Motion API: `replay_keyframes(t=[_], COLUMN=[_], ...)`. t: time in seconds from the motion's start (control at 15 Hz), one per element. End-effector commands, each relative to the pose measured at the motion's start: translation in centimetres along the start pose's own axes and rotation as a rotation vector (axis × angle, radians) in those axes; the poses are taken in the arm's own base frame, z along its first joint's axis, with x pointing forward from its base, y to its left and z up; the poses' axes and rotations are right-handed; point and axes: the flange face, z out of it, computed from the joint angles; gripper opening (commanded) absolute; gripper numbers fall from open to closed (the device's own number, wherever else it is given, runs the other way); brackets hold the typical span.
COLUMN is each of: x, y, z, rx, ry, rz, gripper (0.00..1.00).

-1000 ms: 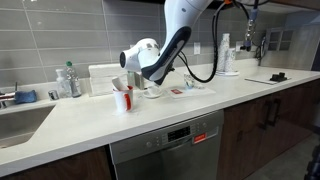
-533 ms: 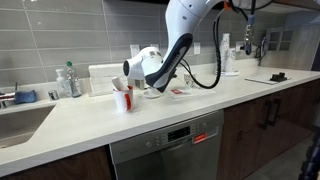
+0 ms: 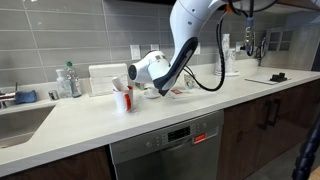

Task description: Remove the spoon from the paper cup and put it on the table

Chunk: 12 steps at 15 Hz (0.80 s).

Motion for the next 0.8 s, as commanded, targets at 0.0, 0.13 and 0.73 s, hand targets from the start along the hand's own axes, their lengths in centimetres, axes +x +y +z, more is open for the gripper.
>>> replay_keyframes(t=[0.0,0.13,0.73], x=[-0.9,-1.1,0.6], y=[0.2,0.2,1.6], z=[1.0,1.4,0.7], rx=[0.037,0.045,0.134], ry=[0.034,0.041,0.043], rz=[0.018,0.023,0.078], gripper=[0.01,0.01,0.72])
